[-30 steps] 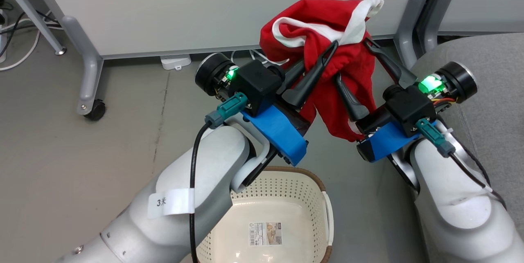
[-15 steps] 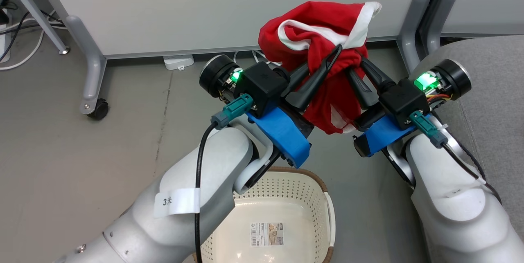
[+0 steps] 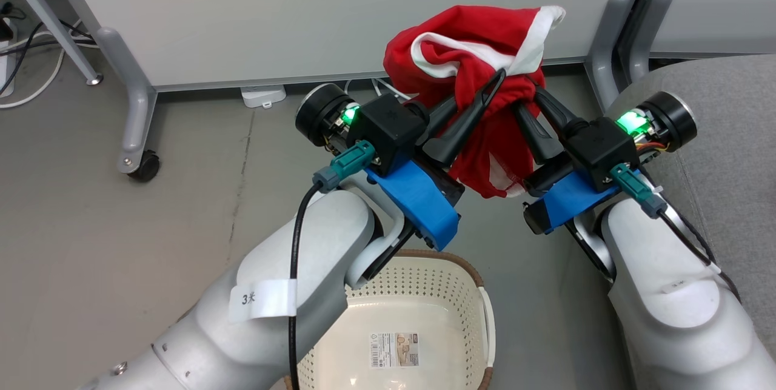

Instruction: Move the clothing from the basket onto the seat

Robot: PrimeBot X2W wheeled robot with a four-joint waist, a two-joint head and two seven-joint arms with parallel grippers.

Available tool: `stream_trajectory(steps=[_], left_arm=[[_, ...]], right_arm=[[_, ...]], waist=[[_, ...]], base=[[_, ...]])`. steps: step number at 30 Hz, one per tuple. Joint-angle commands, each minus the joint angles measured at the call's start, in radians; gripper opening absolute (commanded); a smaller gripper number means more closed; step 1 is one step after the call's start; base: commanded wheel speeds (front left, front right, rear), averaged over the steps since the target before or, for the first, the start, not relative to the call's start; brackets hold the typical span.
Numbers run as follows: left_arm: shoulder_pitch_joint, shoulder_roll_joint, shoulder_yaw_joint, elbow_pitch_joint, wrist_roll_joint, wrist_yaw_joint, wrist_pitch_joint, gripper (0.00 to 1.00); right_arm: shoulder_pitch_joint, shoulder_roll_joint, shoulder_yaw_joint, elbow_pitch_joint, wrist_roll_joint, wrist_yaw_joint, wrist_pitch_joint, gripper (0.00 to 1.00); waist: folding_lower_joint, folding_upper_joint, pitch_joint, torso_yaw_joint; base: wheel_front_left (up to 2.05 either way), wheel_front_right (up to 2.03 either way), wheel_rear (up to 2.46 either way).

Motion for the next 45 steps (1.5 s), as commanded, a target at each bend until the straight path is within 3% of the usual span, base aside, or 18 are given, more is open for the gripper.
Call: stream_trajectory(steps=[1, 7, 8, 9, 26, 45], left_arm=[[-0.013, 0.003, 0.0, 0.002, 0.0, 0.001, -0.005, 0.0], [-0.016, 0.006, -0.001, 0.003, 0.001, 0.011, -0.007, 0.0], [-0.017, 0.007, 0.001, 0.004, 0.005, 0.016, -0.007, 0.58], [-0.017, 0.007, 0.001, 0.004, 0.007, 0.019, -0.008, 1.0], [-0.022, 0.029, -0.001, -0.006, 0.01, 0.043, -0.008, 1.0], [-0.043, 0.052, -0.043, -0.012, 0.056, 0.055, -0.01, 1.0]], right_arm=[[0.007, -0.004, -0.003, 0.003, 0.006, 0.0, -0.001, 0.0], [0.009, 0.002, -0.007, 0.007, 0.017, 0.0, -0.001, 0.0], [0.009, 0.002, -0.008, 0.008, 0.019, 0.0, -0.001, 0.0], [0.009, 0.003, -0.01, 0.008, 0.023, 0.0, -0.001, 0.0], [0.005, 0.01, -0.113, -0.022, 0.055, 0.0, -0.001, 0.0], [0.037, 0.015, -0.287, -0.115, 0.065, 0.0, -0.001, 0.0]], waist=[[-0.0001, -0.0001, 0.0, 0.0], [-0.0001, -0.0001, 0.003, -0.001], [-0.0001, -0.0001, 0.004, -0.002], [-0.0001, -0.0001, 0.004, -0.002], [-0.0001, -0.0001, 0.059, -0.026], [-0.0001, -0.0001, 0.187, -0.194]], base=[[0.0, 0.0, 0.0], [0.0, 0.0, 0.0], [0.0, 0.0, 0.0], [0.0, 0.0, 0.0], [0.0, 0.0, 0.0], [0.0, 0.0, 0.0]])
